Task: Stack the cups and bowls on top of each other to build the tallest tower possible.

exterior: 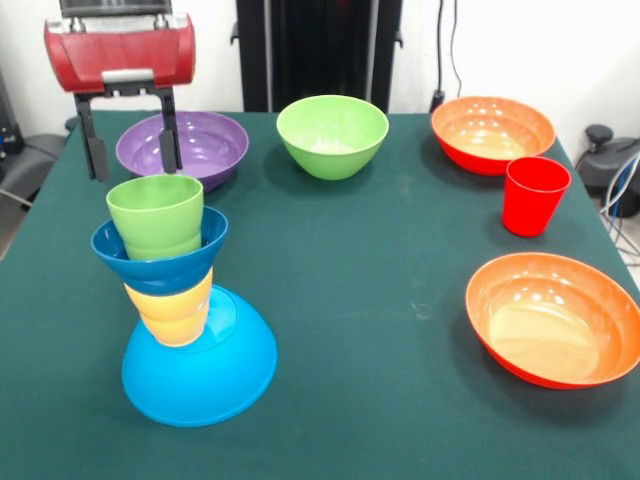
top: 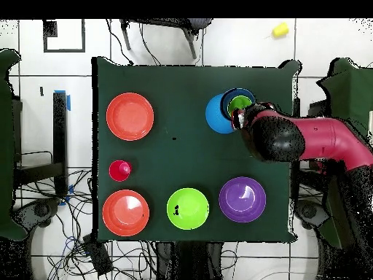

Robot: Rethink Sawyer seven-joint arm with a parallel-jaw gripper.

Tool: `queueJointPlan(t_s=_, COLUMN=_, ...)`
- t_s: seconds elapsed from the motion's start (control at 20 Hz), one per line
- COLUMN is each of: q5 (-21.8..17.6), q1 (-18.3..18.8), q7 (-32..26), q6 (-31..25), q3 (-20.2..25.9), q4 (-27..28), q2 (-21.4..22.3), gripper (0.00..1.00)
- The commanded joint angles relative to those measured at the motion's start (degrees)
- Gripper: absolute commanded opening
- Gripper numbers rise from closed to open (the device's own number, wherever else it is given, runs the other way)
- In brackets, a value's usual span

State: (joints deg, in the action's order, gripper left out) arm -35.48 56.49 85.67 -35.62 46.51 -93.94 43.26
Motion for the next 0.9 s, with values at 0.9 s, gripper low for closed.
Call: queueJointPlan(t_s=0.9, q5=10.02, q1=1.39, q7=-5.77, q6=-11.72, q3=4.69, q4=-2.88, q2=8.55, gripper=1.0)
